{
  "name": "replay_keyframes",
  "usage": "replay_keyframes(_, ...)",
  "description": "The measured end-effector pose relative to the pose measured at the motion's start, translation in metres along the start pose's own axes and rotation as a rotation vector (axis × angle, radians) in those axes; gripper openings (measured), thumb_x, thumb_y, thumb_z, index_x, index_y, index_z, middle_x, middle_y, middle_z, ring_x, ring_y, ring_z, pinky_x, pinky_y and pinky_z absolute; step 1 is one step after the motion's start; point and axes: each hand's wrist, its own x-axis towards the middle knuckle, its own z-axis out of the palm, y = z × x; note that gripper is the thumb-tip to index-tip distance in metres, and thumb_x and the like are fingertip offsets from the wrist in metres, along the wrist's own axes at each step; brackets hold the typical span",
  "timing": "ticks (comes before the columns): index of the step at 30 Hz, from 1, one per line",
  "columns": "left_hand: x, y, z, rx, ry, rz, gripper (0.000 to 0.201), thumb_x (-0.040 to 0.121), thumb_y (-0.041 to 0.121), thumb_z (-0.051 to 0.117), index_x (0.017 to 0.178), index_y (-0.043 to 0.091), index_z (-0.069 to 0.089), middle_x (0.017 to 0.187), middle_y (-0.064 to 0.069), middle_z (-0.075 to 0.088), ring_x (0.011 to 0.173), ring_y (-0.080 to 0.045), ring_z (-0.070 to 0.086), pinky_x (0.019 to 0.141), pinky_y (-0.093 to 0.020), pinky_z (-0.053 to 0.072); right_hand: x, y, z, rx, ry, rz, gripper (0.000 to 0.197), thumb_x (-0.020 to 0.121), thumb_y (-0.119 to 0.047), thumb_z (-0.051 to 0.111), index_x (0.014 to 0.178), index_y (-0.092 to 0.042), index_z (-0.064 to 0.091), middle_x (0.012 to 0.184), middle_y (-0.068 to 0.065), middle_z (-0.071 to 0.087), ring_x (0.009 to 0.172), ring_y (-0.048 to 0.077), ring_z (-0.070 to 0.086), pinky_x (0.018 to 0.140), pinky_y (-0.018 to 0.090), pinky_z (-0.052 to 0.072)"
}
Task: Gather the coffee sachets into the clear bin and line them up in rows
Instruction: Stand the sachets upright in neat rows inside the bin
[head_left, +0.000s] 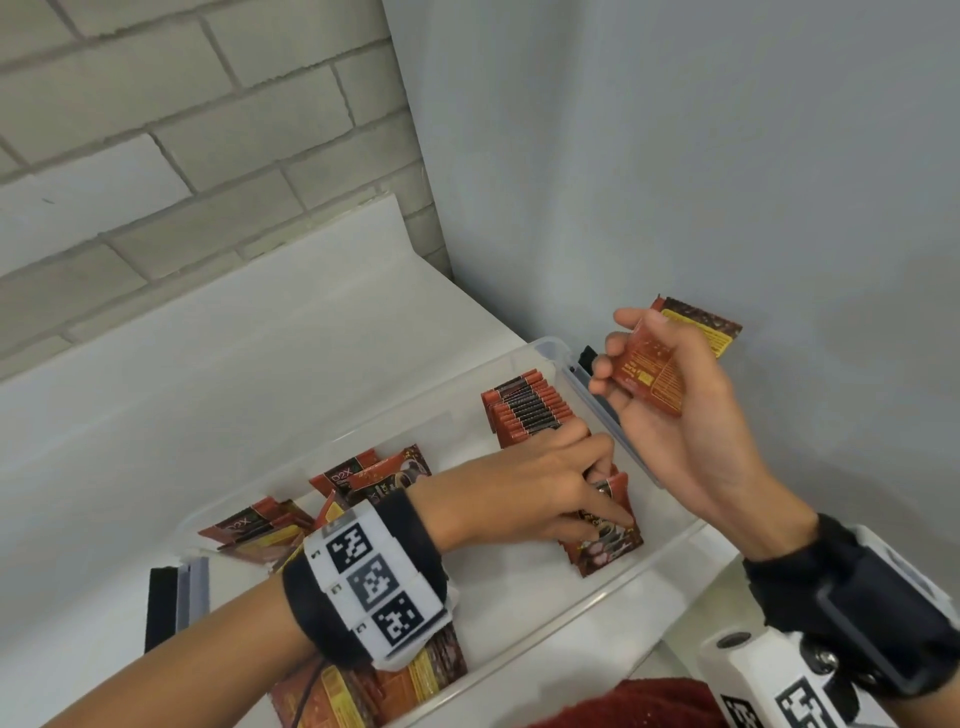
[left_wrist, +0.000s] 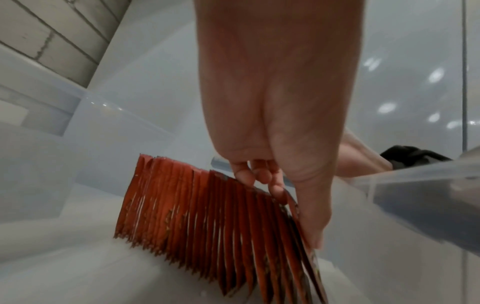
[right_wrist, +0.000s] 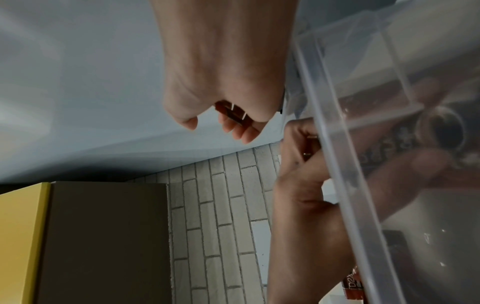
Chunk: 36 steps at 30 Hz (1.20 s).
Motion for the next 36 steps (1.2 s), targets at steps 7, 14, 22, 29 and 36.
replay_keyframes(7, 0.002, 0.005, 0.008, 0.137, 0.012, 0.012, 0.030, 0.089, 0.039, 0.063, 0.118, 0.034, 0.067, 0.098, 0.001, 0.038, 0.092, -0.015, 0.028, 0.074, -0.027, 0.029, -0.003, -0.002, 0.007, 0.039, 0.025, 0.058, 0.025, 0.094, -0.017, 0.041, 0.080, -0.006, 0.059, 0.077, 0.009, 0.062, 0.074, 0.026, 0.061, 0.076, 0.035, 0.051)
replay_keyframes(14, -0.001, 0.006, 0.010, 0.189, 0.019, 0.035, 0.031, 0.098, 0.039, 0.049, 0.127, 0.037, 0.059, 0.093, 0.004, 0.023, 0.087, -0.013, 0.018, 0.073, -0.027, 0.022, -0.006, -0.004, 0.009, 0.015, 0.040, 0.106, 0.026, 0.098, -0.012, 0.034, 0.088, -0.002, 0.055, 0.066, 0.009, 0.068, 0.074, 0.025, 0.070, 0.082, 0.037, 0.058)
replay_keyframes(22, -0.008, 0.001, -0.011, -0.226, 0.114, -0.102, 0.031, 0.092, 0.038, 0.058, 0.119, 0.026, 0.067, 0.091, 0.001, 0.042, 0.089, -0.015, 0.034, 0.080, -0.035, 0.036, -0.002, -0.002, 0.008, -0.013, 0.016, 0.051, 0.013, 0.099, -0.011, 0.044, 0.108, -0.004, 0.051, 0.081, 0.013, 0.066, 0.091, 0.033, 0.071, 0.080, 0.036, 0.058)
replay_keyframes(29, -0.027, -0.013, -0.046, -0.666, 0.352, -0.332, 0.023, 0.100, 0.019, 0.046, 0.105, 0.012, 0.068, 0.088, 0.002, 0.063, 0.085, -0.004, 0.058, 0.080, -0.020, 0.046, -0.001, 0.005, -0.002, -0.226, -0.172, -0.068, 0.019, 0.072, -0.020, 0.072, 0.091, -0.020, 0.074, 0.112, 0.013, 0.066, 0.112, 0.027, 0.062, 0.098, 0.034, 0.049)
replay_keyframes(36, -0.026, -0.006, -0.055, -1.128, 0.586, -0.529, 0.045, 0.092, 0.042, 0.039, 0.107, 0.010, 0.068, 0.103, -0.028, 0.064, 0.090, -0.030, 0.061, 0.085, -0.035, 0.049, -0.002, 0.010, -0.005, -0.410, -0.372, -0.059, 0.029, 0.061, -0.038, 0.085, 0.087, -0.029, 0.079, 0.137, -0.006, 0.054, 0.130, 0.016, 0.050, 0.100, 0.030, 0.047)
